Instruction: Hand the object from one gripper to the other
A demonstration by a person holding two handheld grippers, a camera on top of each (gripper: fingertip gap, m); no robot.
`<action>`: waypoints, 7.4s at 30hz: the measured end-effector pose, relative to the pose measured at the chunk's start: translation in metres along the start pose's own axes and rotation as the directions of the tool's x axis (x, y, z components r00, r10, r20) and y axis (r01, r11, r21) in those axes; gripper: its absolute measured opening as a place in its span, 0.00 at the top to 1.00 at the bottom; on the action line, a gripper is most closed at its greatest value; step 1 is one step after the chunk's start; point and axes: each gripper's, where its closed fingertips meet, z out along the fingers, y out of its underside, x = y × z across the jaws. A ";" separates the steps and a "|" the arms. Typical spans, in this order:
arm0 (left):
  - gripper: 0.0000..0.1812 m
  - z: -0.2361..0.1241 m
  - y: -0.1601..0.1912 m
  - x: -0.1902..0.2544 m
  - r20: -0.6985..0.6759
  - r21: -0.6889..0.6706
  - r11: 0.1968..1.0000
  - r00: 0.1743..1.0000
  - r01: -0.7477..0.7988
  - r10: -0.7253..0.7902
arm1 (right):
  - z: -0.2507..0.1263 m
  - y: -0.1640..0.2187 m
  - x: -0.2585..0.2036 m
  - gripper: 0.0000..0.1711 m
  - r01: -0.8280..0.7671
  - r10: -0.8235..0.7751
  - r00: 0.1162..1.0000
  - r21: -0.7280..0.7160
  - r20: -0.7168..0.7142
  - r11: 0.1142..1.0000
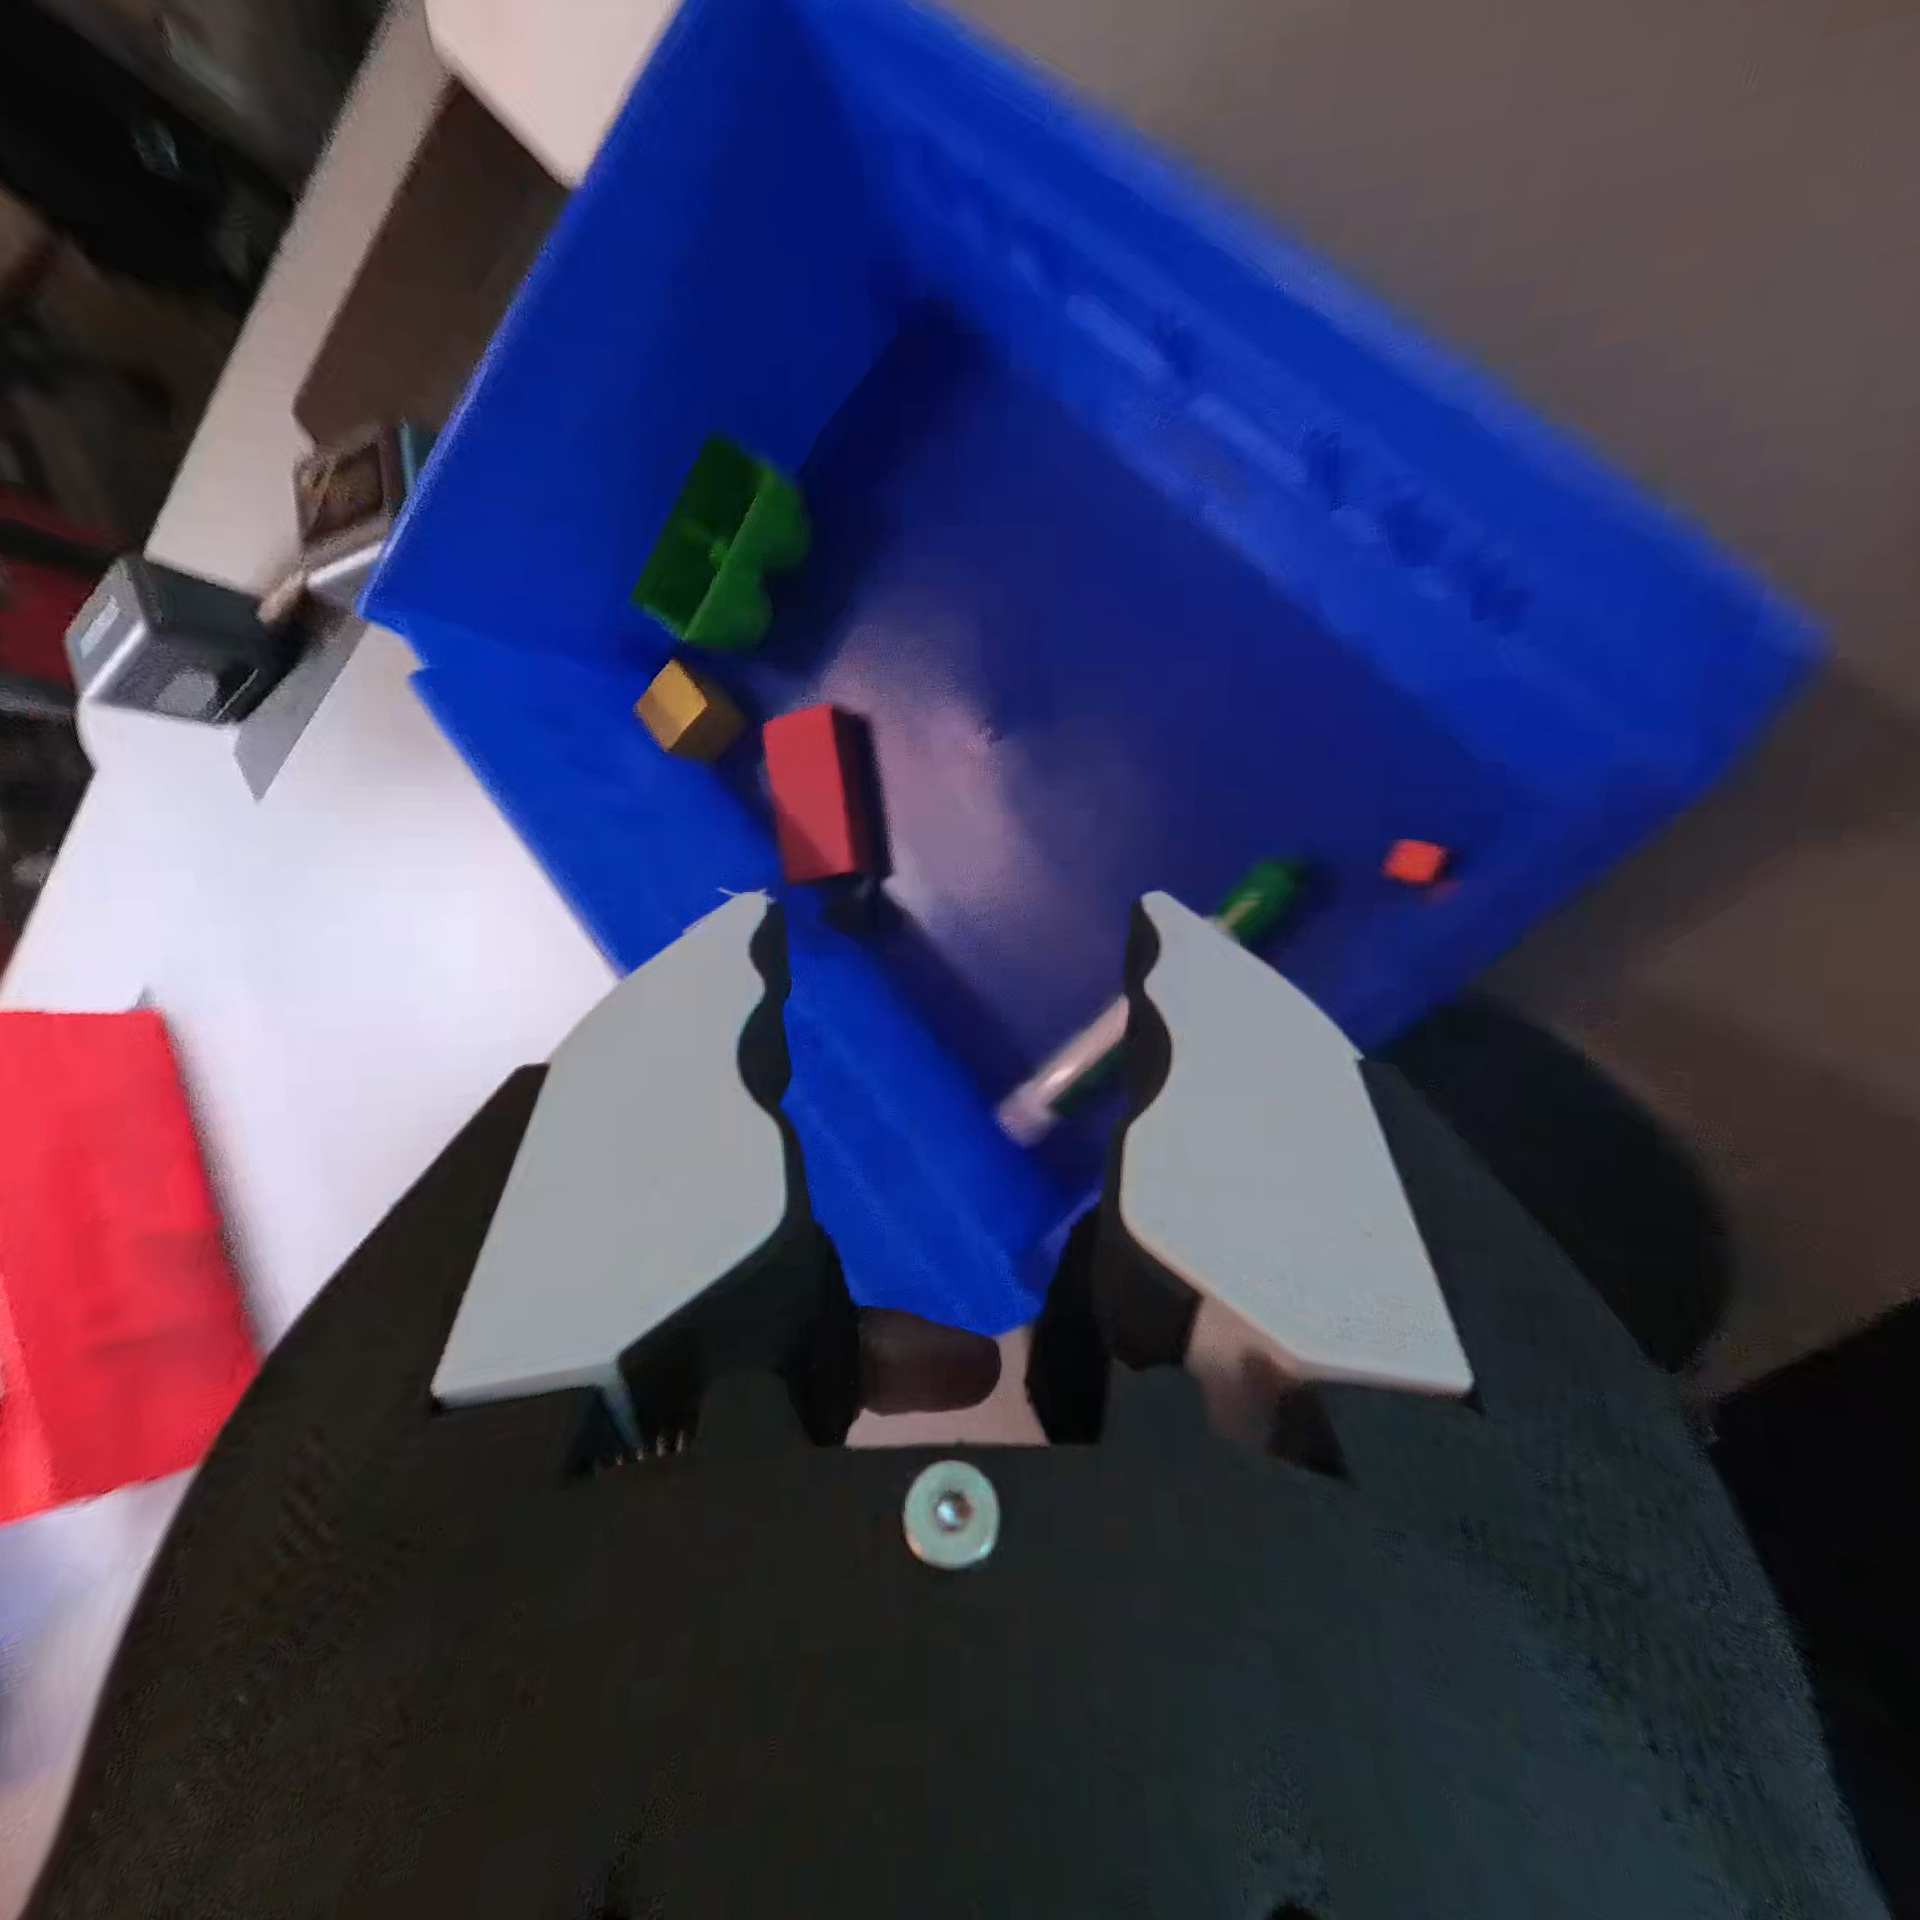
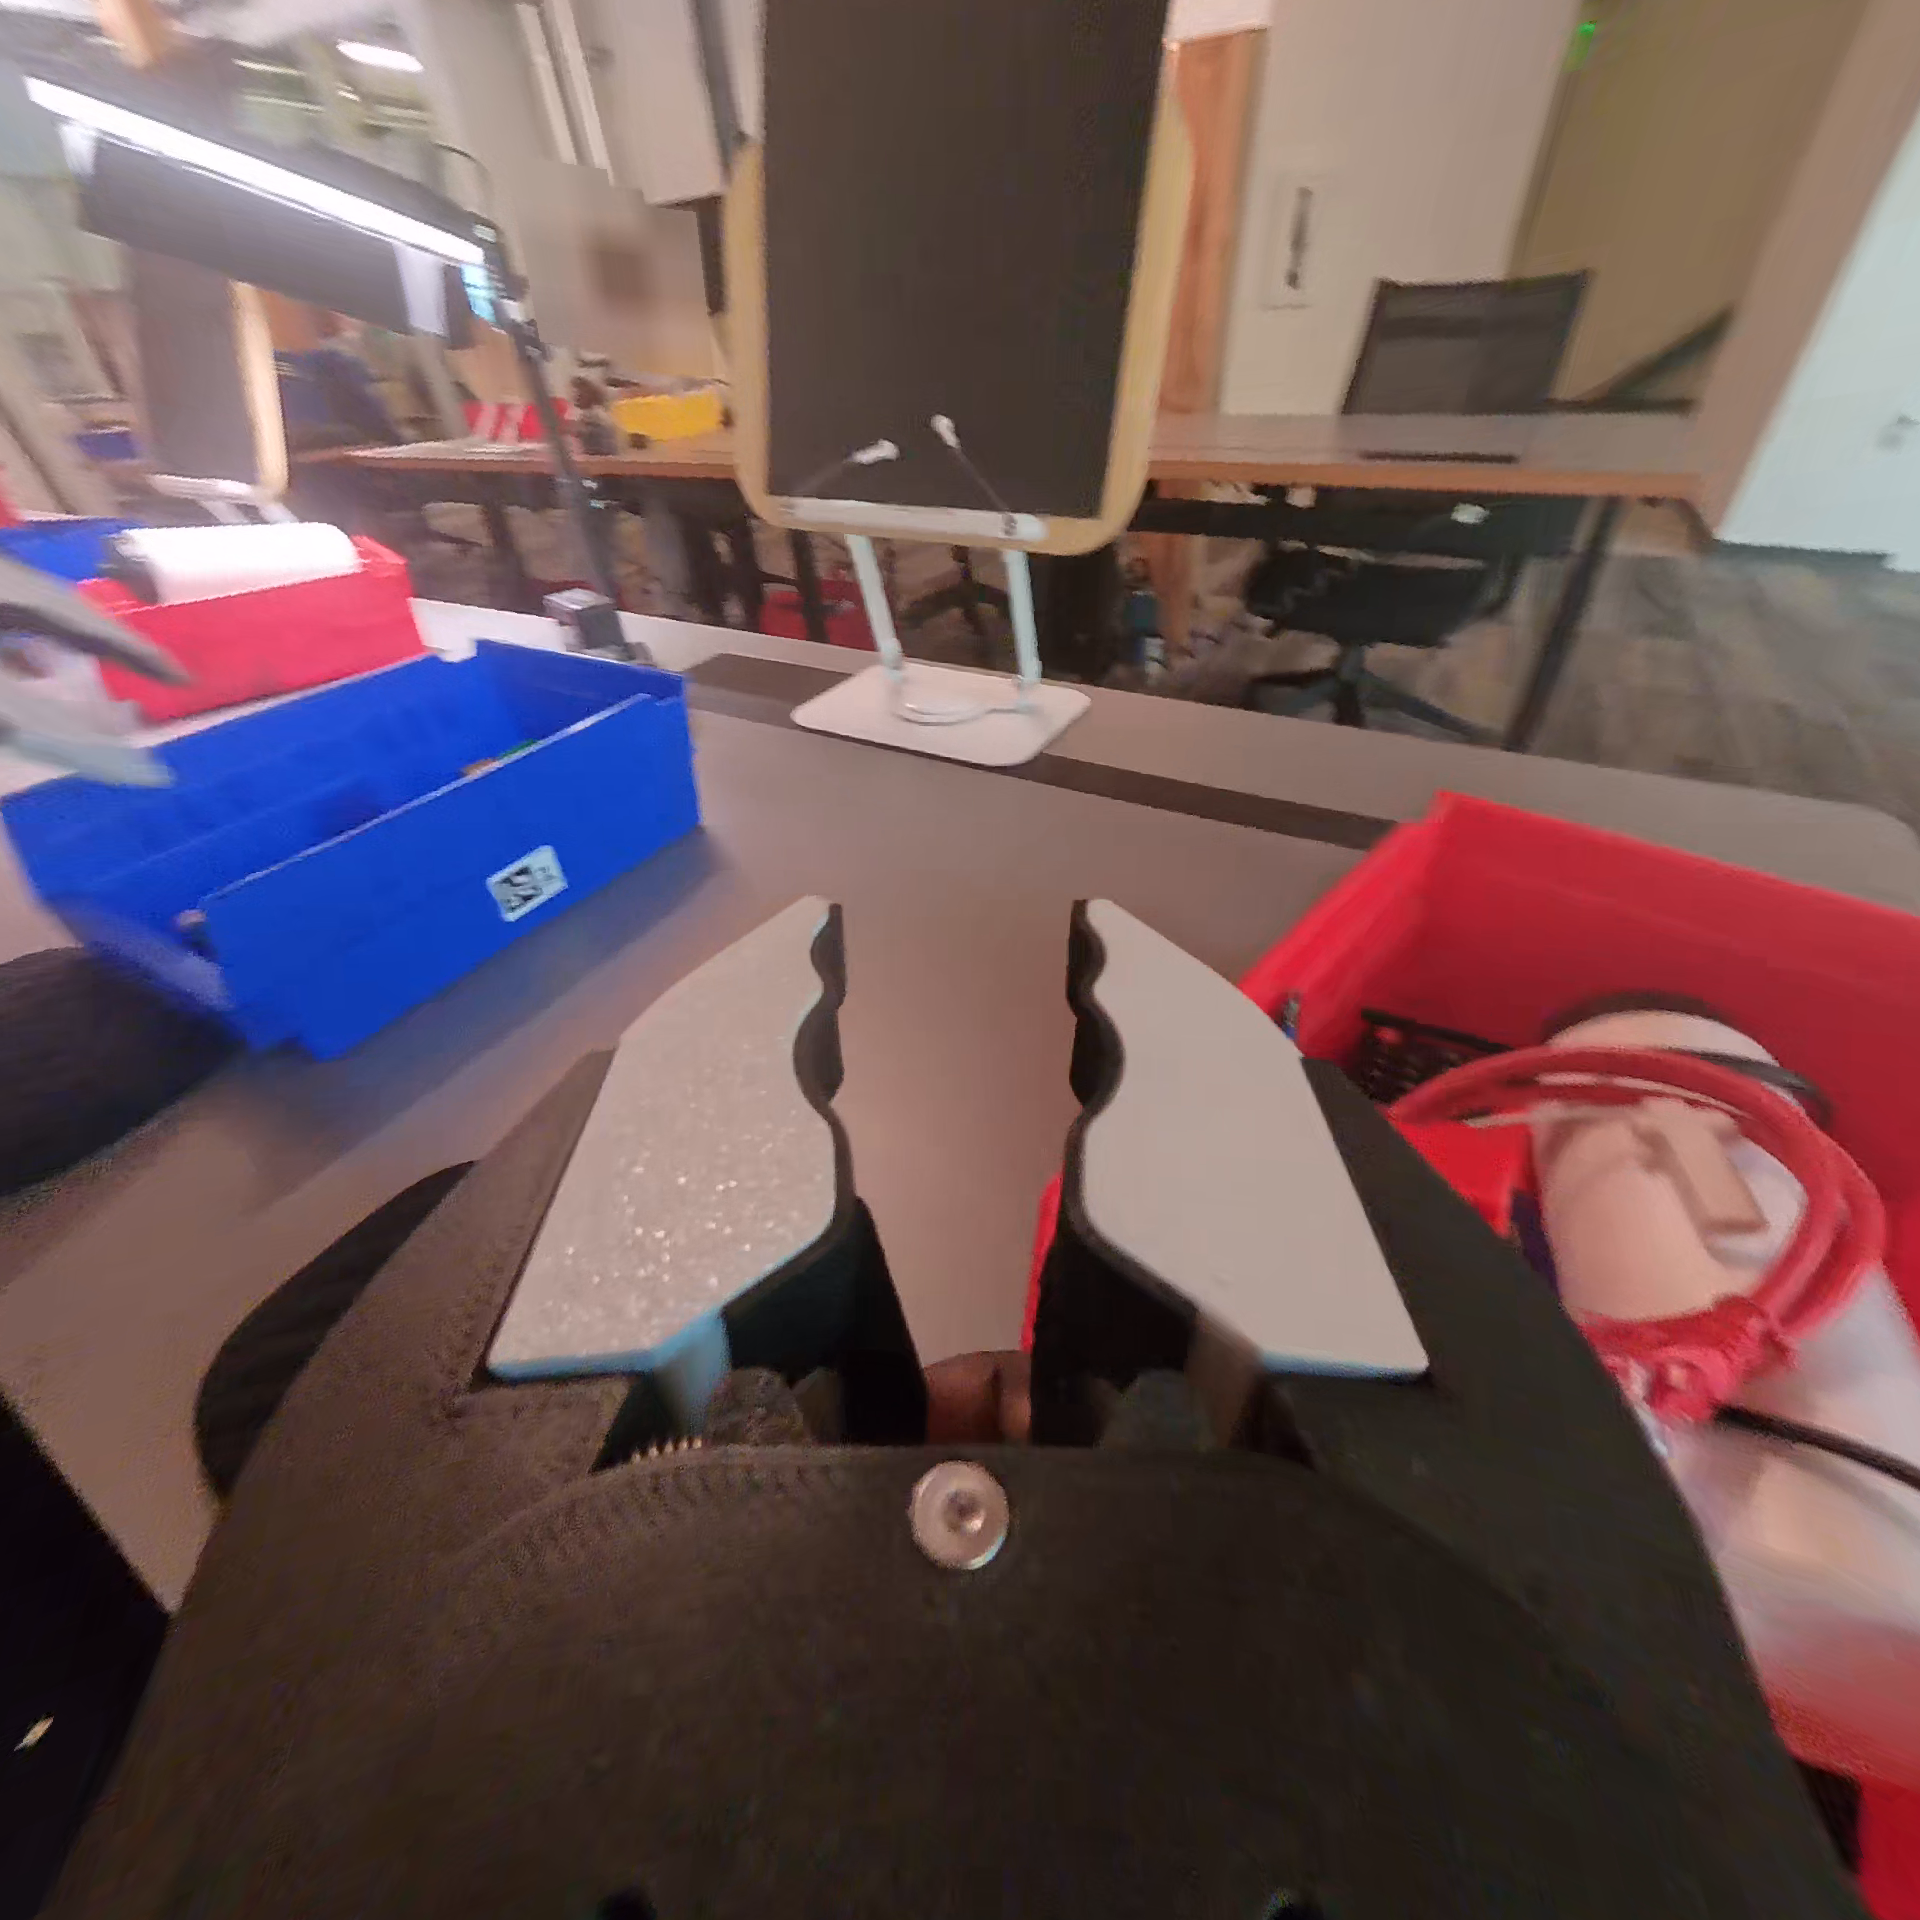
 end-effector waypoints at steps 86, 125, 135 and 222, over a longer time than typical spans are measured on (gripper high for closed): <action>0.78 -0.195 -0.107 0.189 -0.628 0.768 0.263 0.604 0.584 0.491 | -0.028 -0.054 -0.269 0.90 -0.068 -0.254 0.610 0.369 0.751 0.927; 0.75 -0.189 -0.095 0.228 -0.211 0.978 0.134 0.758 0.162 0.617 | -0.032 -0.022 -0.286 0.80 0.324 -0.588 0.516 0.494 0.623 0.807; 0.81 -0.194 -0.105 0.220 -0.510 0.852 0.245 0.633 0.462 0.582 | -0.027 -0.032 -0.274 0.73 0.396 -0.675 0.567 0.563 0.472 0.726; 0.90 -0.186 -0.087 0.235 -0.073 0.997 0.057 0.750 0.047 0.657 | -0.039 -0.013 -0.290 0.90 0.439 -0.716 0.423 0.566 0.555 0.698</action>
